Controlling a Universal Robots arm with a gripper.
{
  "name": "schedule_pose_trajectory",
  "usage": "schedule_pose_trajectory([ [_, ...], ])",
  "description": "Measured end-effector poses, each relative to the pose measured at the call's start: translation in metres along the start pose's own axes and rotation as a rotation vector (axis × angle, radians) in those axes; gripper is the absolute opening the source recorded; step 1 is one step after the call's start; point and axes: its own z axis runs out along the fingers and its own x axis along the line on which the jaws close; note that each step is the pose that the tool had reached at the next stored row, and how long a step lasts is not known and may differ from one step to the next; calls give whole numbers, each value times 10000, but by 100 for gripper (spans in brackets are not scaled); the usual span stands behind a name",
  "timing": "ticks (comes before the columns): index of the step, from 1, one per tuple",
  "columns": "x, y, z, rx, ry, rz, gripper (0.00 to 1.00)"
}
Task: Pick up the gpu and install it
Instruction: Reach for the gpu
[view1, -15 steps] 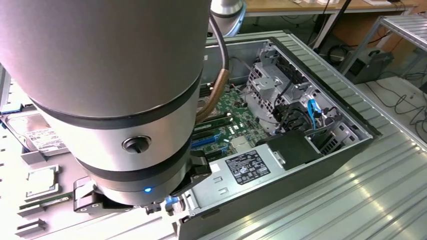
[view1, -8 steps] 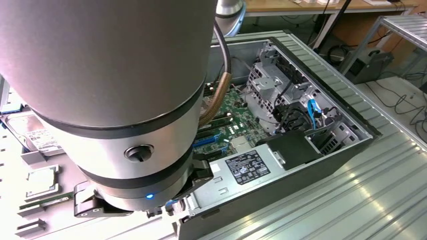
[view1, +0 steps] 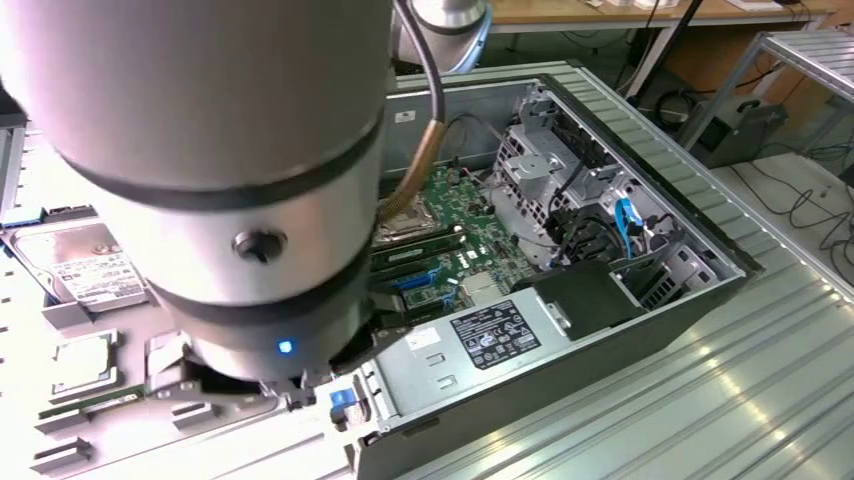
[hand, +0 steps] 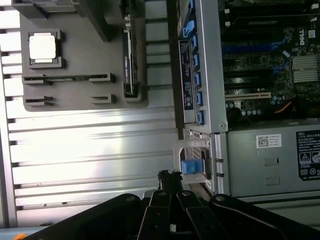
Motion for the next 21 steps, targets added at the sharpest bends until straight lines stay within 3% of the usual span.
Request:
schedule_pose_trajectory([
  [6, 30, 311, 25, 2, 1, 0, 11],
  [21, 83, 982, 109, 1, 0, 0, 11],
])
